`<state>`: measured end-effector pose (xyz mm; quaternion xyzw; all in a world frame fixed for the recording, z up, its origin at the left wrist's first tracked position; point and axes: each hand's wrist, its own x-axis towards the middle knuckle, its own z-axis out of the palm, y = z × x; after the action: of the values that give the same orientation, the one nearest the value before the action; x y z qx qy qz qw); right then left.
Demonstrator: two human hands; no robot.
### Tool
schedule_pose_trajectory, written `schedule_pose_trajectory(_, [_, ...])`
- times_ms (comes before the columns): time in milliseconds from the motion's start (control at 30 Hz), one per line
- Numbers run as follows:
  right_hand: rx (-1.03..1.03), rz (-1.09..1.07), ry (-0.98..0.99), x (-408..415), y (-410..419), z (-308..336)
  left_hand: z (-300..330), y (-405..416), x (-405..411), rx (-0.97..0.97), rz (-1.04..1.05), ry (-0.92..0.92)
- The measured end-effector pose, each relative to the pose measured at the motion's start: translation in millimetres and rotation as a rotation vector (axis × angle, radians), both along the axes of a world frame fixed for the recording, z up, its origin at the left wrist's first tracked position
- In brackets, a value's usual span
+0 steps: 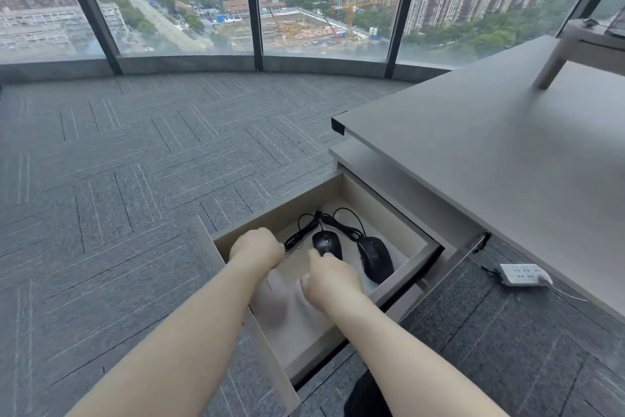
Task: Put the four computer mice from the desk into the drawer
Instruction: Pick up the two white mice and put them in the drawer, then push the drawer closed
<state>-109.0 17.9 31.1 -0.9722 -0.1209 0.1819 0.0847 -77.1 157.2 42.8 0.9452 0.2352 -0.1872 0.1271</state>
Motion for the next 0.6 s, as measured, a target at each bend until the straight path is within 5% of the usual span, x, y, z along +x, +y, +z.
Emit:
schedule_pose_trajectory(167, [0.263,0.066,-0.075,-34,-13,38,38,27,-19,-0.046,-0.044,-0.446])
schedule_pose_trajectory(300, [0.442,0.106,-0.072,-76,-18,45,36,46,-64,-0.14,0.134,-0.717])
schedule_pose_trajectory(600, [0.46,0.149,-0.082,-148,-34,24,-11,38,-135,-0.631,0.443,-0.515])
